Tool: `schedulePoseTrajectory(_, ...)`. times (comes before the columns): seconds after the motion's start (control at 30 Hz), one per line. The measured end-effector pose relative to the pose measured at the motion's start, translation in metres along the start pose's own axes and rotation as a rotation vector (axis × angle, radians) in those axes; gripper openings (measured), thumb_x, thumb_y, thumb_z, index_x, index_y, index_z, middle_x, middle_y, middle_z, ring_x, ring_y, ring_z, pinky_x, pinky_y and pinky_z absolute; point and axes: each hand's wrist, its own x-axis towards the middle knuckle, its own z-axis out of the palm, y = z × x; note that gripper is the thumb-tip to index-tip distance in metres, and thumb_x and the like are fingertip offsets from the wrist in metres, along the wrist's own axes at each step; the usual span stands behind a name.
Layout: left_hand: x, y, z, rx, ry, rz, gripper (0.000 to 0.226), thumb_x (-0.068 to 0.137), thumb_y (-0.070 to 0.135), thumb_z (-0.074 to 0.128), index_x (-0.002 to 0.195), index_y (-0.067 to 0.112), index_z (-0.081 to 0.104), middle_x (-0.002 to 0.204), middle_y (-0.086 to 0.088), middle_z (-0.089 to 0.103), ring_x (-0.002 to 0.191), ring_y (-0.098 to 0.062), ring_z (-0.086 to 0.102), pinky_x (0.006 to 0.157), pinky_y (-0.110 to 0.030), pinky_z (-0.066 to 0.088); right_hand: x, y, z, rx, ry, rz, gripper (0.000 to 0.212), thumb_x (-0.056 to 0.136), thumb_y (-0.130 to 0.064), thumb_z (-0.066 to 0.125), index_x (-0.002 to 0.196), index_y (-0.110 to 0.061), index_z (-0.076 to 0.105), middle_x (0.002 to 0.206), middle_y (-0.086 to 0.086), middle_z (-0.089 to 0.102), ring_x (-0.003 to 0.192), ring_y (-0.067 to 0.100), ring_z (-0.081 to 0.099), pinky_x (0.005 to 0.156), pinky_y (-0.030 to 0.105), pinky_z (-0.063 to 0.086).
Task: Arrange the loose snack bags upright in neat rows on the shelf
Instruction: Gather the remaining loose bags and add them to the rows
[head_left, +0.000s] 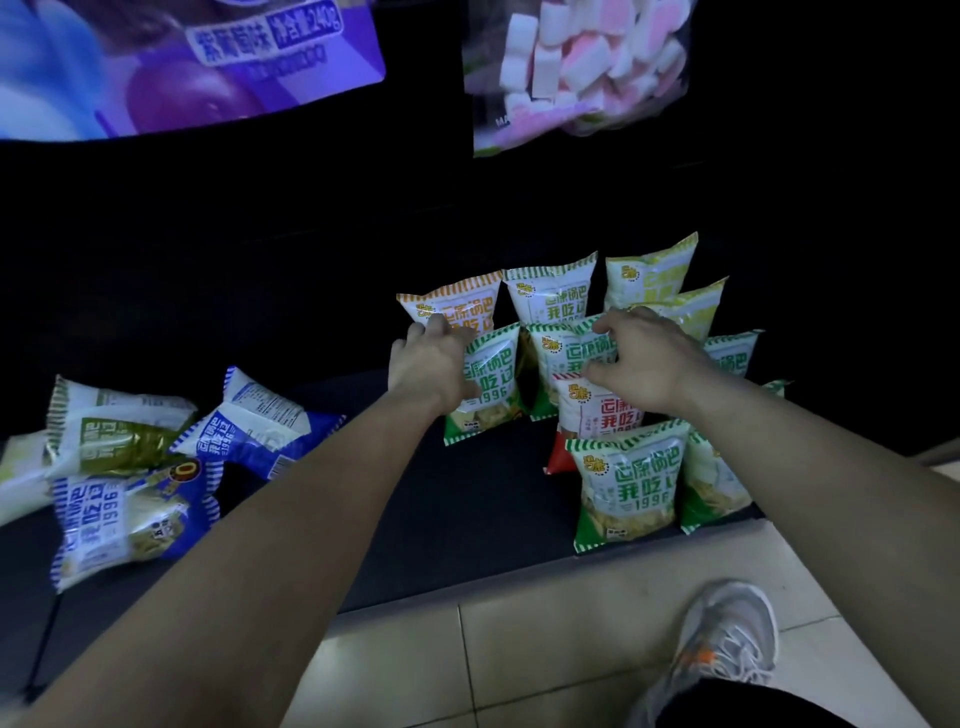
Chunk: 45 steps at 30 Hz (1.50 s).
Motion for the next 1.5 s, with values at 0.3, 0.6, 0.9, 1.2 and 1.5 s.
schedulePoseTrajectory(0.3,-0.045,-0.027,-0.04,-0.154,-0.032,0.045,0.084,0.084,0.054,0.067,0.152,0.025,0.028,0.152,-0.004,0.038,0.137,-0.026,0.035,0.11,-0.043,0.034,-0.009,-0.062,-0.014,-0.079,0.018,-0.094,0.063,0.097,-0.047,0.056,0.151,-0.022,0.035,0.152,0.012,0.035,0.136,0.035,0.04,0.107,0.05,0.037)
schedulePoseTrajectory(0.6,-0.183,-0.185,-0.104,-0.115,-0.186,-0.104,0.07,0.085,0.054,0.064,0.144,0.023,0.043,0.142,-0.003,0.049,0.127,-0.023,0.049,0.104,-0.036,0.041,-0.065,-0.178,0.001,-0.16,-0.065,-0.29,0.062,0.093,-0.05,0.057,0.147,-0.025,0.04,0.15,0.007,0.039,0.136,0.033,0.037,0.106,0.049,0.035)
schedulePoseTrajectory(0.9,-0.262,-0.297,-0.068,-0.291,-0.159,-0.345,0.067,0.087,0.047,0.066,0.144,0.02,0.044,0.138,-0.008,0.055,0.124,-0.027,0.052,0.1,-0.038,0.044,-0.07,-0.279,0.101,-0.153,-0.207,-0.351,0.065,0.089,-0.053,0.059,0.144,-0.024,0.04,0.142,0.007,0.044,0.131,0.03,0.043,0.102,0.046,0.04)
schedulePoseTrajectory(1.2,-0.248,-0.343,-0.031,-0.319,-0.189,-0.35,0.071,0.087,0.05,0.065,0.146,0.02,0.039,0.143,-0.007,0.049,0.125,-0.026,0.05,0.102,-0.039,0.043,0.007,-0.334,0.198,-0.05,-0.214,-0.276,0.071,0.09,-0.044,0.061,0.148,-0.014,0.033,0.142,0.014,0.041,0.126,0.036,0.044,0.102,0.048,0.043)
schedulePoseTrajectory(1.5,-0.244,-0.349,-0.012,-0.305,-0.196,-0.385,0.073,0.086,0.051,0.065,0.147,0.021,0.038,0.146,-0.006,0.045,0.133,-0.025,0.042,0.106,-0.034,0.037,0.027,-0.347,0.259,-0.072,-0.029,-0.243,0.09,0.08,-0.034,0.08,0.148,-0.016,0.023,0.148,0.012,0.026,0.13,0.038,0.035,0.09,0.047,0.05)
